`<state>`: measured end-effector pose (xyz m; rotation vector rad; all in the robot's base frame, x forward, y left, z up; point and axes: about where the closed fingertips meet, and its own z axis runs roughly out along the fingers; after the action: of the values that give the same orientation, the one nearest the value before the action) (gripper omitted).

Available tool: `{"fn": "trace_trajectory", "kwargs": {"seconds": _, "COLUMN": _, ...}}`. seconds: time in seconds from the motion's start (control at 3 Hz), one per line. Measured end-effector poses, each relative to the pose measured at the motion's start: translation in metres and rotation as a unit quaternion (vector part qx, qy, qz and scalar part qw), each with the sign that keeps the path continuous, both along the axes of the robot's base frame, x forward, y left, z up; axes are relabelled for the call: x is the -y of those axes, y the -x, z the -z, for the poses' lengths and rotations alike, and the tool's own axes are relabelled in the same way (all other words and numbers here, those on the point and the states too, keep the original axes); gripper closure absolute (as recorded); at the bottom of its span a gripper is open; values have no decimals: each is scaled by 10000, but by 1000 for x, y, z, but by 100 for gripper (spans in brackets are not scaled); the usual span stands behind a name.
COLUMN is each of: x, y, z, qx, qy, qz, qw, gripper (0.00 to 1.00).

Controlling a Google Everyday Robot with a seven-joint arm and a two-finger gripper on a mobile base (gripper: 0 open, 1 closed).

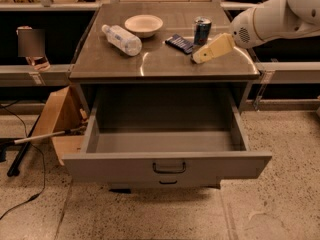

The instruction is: Place redbull can into top drawer

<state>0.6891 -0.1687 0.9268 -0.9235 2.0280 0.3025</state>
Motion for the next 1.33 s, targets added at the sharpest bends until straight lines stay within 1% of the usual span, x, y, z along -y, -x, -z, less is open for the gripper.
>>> {"fn": "trace_trajectory", "kwargs": {"seconds": 0.67, "x": -4, "y": -45, "z": 16, "qx": -141, "qy": 75, "qz": -30, "qw": 9999, "gripper": 0}}
{"fn": "trace_trajectory", "kwargs": {"seconds": 1.33, "x": -12, "y": -72, "z": 30, "qx": -284, "qy": 108, "qz": -92, "qw": 9995, "gripper": 0}}
